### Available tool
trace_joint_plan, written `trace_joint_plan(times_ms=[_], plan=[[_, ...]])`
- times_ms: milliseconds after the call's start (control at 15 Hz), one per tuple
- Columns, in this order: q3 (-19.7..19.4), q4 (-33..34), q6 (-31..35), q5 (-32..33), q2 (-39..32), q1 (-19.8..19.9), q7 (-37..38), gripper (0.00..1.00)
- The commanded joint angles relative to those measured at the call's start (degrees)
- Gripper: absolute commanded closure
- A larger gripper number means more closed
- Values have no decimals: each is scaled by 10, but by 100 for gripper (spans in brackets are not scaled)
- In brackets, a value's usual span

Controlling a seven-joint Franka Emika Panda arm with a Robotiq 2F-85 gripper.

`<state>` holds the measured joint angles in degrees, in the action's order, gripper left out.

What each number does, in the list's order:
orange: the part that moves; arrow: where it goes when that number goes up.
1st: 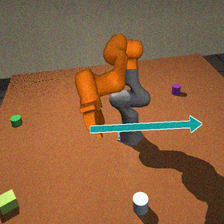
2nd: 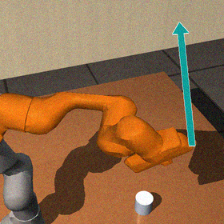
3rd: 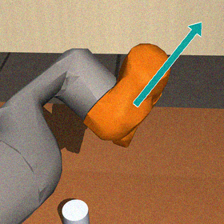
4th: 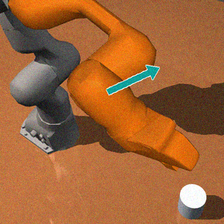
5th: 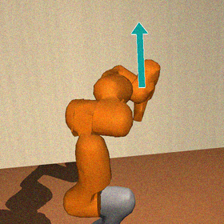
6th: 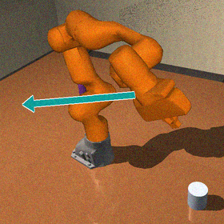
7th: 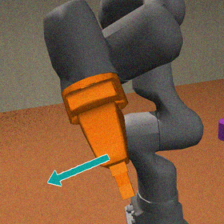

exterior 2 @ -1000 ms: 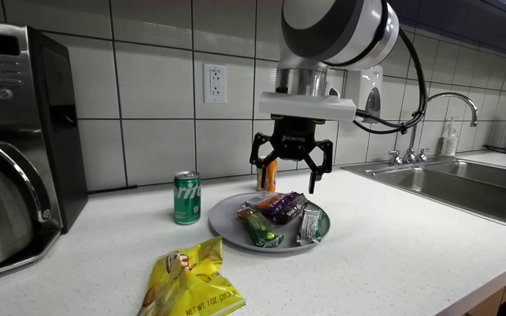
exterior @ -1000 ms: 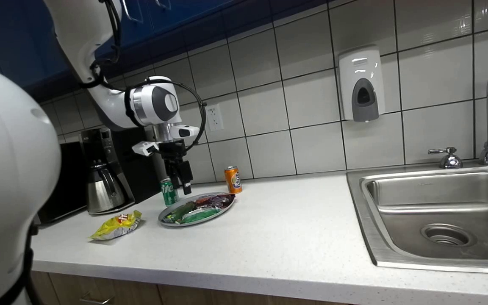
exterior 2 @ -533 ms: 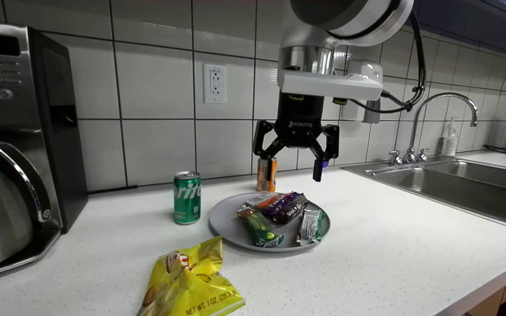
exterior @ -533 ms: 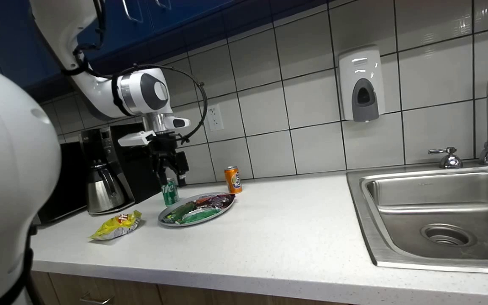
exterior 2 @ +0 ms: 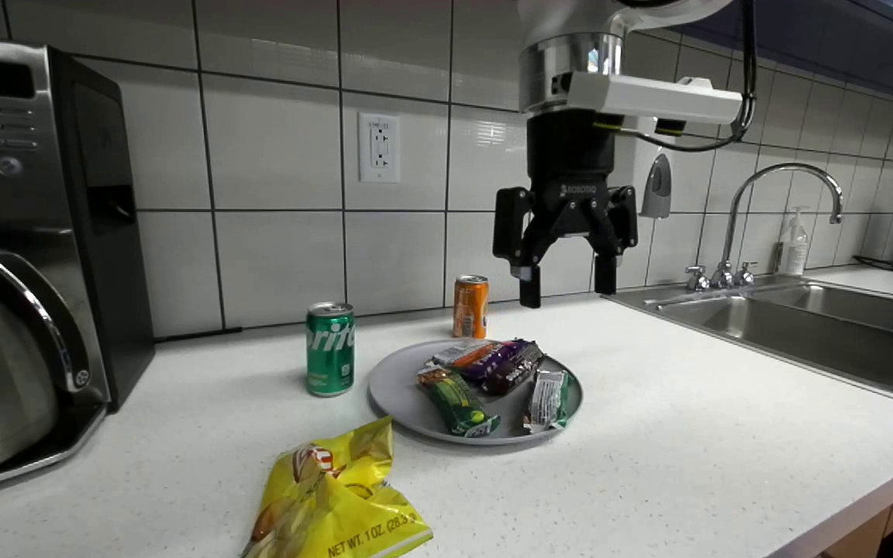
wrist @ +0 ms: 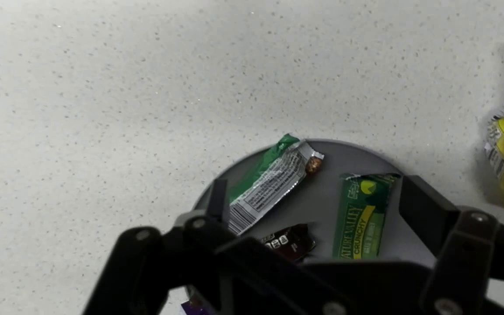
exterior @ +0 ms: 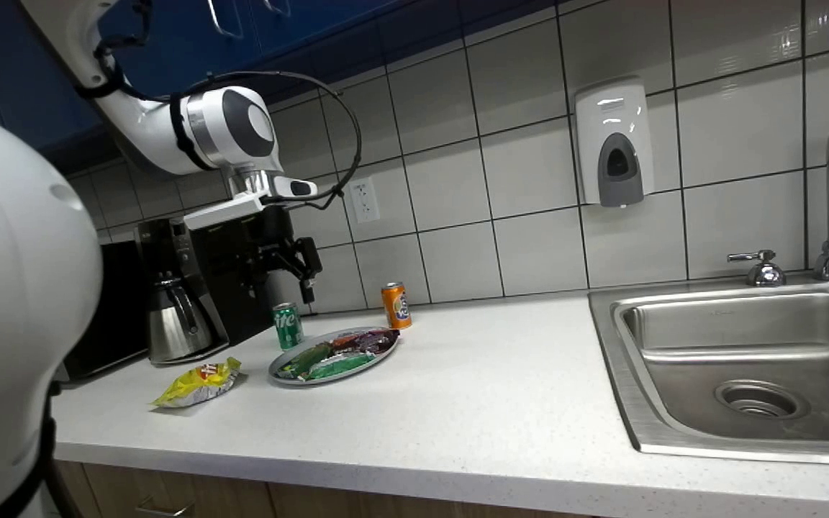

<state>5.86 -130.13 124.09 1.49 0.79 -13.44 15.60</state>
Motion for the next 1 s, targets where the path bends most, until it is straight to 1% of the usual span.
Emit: trace_joint_plan(times_ms=[0,267,400,667,933], plan=[[13,-44,-25,34,56,17,-34,0],[17,-98,15,60,102,19,-30,0],[19,-125,39,57,125,19,-26,0],[24,-182,105,47,169,20,-16,0],[31,-224,168,47,199,24,-14,0]])
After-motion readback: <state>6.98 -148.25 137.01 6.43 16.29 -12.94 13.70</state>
